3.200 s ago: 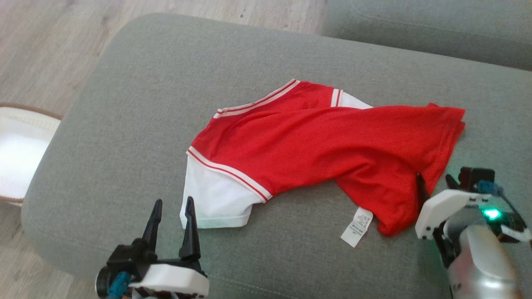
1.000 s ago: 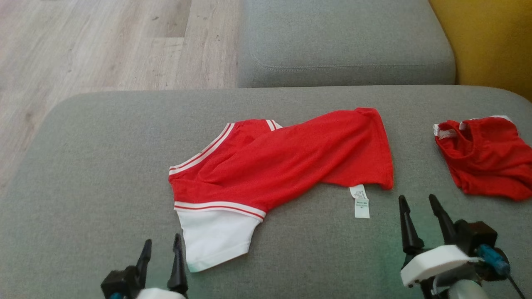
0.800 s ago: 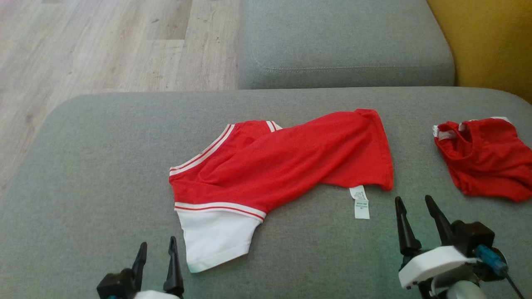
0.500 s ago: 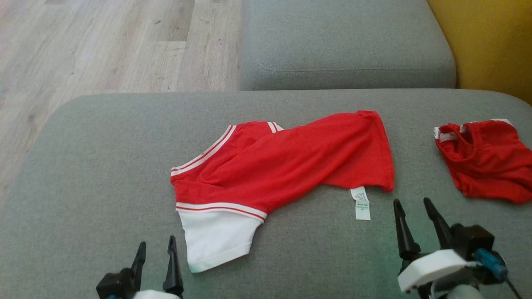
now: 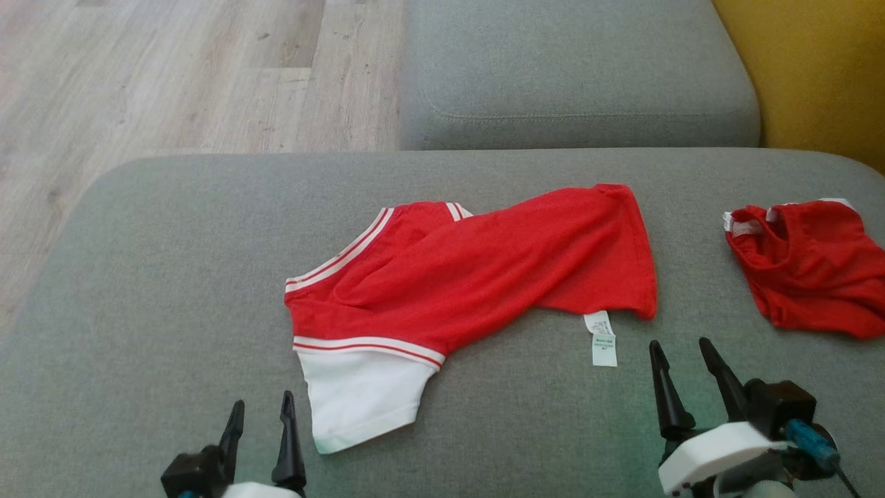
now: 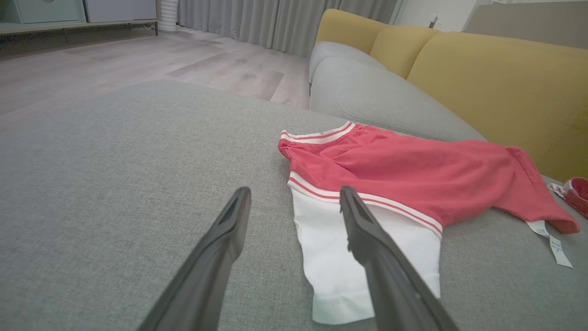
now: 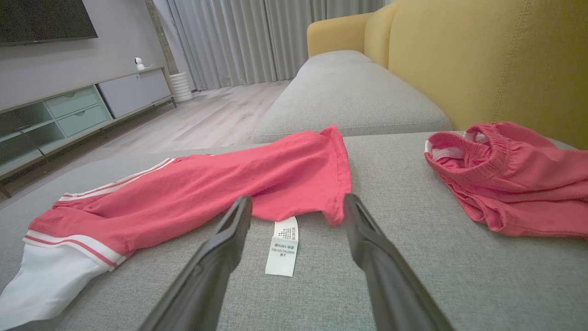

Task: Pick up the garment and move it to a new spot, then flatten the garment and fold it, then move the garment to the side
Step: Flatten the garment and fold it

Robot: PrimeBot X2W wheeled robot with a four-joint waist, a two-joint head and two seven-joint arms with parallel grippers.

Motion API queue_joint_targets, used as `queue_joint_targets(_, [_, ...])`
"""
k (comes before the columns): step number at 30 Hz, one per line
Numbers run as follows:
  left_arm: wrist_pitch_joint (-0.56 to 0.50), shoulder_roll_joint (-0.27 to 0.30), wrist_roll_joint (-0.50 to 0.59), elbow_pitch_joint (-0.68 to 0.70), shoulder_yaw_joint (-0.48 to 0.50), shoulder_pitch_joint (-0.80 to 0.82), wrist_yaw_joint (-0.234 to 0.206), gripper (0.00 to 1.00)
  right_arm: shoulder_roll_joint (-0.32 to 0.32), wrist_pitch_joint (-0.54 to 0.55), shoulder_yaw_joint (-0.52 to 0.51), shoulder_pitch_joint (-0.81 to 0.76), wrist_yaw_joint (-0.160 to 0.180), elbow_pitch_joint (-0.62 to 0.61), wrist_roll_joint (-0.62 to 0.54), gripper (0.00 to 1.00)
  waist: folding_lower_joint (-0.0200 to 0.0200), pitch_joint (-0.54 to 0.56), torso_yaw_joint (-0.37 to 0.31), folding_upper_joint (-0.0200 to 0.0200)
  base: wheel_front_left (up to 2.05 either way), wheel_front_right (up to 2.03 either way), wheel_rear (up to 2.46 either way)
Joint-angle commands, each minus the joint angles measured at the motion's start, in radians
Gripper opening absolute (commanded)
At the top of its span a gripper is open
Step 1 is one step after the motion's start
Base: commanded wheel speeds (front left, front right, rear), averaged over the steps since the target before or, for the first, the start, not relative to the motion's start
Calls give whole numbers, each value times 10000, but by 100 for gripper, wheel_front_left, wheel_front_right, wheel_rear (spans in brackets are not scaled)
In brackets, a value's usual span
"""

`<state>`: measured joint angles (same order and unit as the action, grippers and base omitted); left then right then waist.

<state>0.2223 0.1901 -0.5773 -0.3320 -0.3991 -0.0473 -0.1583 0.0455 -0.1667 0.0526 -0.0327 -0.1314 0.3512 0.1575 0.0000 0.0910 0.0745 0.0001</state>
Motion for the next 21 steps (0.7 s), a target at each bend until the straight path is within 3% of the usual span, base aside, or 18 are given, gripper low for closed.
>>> queue_joint_targets(1, [94,162,-38,356,263,404,-55,100,47,7,249,251,7,-399,55,100,0,-14,-8,-1,0,0,0])
queue_joint_targets(9, [-187,118,-99,192,67,498,-6,100,47,91,301,315,7,-496,11,100,0,-204,-128,-1,0,0,0])
queue_joint_targets(15, [-1074,-134,-403,-666,-238,725,150,100,47,194,319,453,7,-581,-93,100,0,-458,-306,-1,0,0,0])
queue_joint_targets(21, [-1098,-372,-586,-1489,-287,1062,338,100,47,301,222,569,7,-624,-176,100,0,-717,-537,-1,0,0,0])
